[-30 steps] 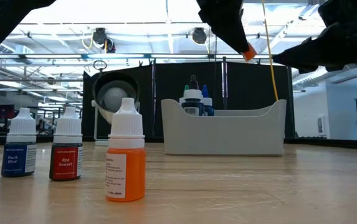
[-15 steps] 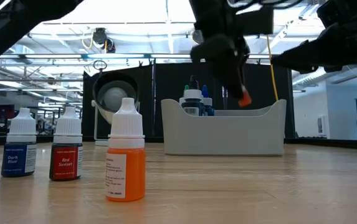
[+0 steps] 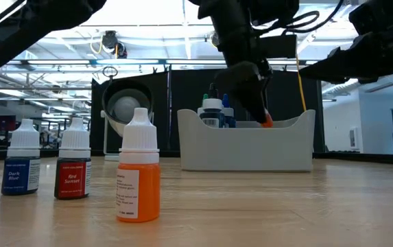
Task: Pick & Place food coloring
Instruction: Put the top left small orange food coloring bottle into the white bin
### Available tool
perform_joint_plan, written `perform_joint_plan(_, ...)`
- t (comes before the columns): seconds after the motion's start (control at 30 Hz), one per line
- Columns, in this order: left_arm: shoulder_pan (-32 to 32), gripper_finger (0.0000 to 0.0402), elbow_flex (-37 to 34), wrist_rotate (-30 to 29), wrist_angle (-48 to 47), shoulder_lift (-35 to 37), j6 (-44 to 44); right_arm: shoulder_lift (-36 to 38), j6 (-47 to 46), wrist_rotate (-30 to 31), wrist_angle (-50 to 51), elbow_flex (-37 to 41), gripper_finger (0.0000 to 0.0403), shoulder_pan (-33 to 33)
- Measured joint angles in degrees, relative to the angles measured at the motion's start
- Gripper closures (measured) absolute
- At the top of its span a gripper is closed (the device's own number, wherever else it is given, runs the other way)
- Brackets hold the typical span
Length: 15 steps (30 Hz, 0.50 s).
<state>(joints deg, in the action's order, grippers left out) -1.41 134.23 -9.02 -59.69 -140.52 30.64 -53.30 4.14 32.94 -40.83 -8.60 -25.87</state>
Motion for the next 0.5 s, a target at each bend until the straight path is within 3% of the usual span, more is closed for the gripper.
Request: perform_joint_plan(0.5, 0.17, 0.0309, -0.04, 1.68, 0.19, -2.02, 0.78, 0.0, -0.46, -0.17, 0.51, 0.0, 0.0226, 0.0)
